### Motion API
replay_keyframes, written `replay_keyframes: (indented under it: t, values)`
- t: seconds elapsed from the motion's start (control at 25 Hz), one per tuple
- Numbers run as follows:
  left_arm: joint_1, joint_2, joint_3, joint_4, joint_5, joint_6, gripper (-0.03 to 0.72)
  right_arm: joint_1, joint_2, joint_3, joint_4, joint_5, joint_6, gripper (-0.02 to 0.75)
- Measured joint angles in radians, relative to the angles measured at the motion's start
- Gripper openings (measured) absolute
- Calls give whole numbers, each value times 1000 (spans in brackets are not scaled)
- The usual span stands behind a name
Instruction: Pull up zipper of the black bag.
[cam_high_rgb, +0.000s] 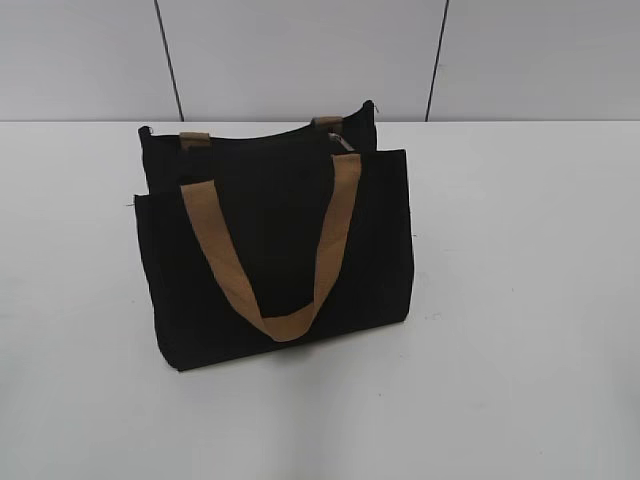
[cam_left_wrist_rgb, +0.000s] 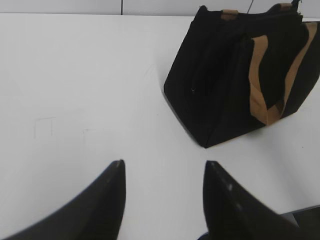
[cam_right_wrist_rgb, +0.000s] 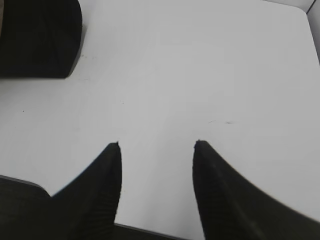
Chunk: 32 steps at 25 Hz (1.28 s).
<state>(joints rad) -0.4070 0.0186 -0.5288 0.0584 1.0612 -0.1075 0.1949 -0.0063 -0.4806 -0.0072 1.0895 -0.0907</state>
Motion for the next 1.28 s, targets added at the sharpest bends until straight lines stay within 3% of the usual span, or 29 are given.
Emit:
replay_keyframes:
  t: [0.56, 0.96, 1.28]
  values:
    - [13, 0, 0, 0, 0, 0, 381, -11, 0, 1, 0, 1, 1, 363]
    - [177, 0, 0, 0, 0, 0, 381, -159, 0, 1, -1, 2, 1, 363]
    - [289, -22, 2, 0, 0, 0, 378, -225, 0, 2, -1, 3, 2, 363]
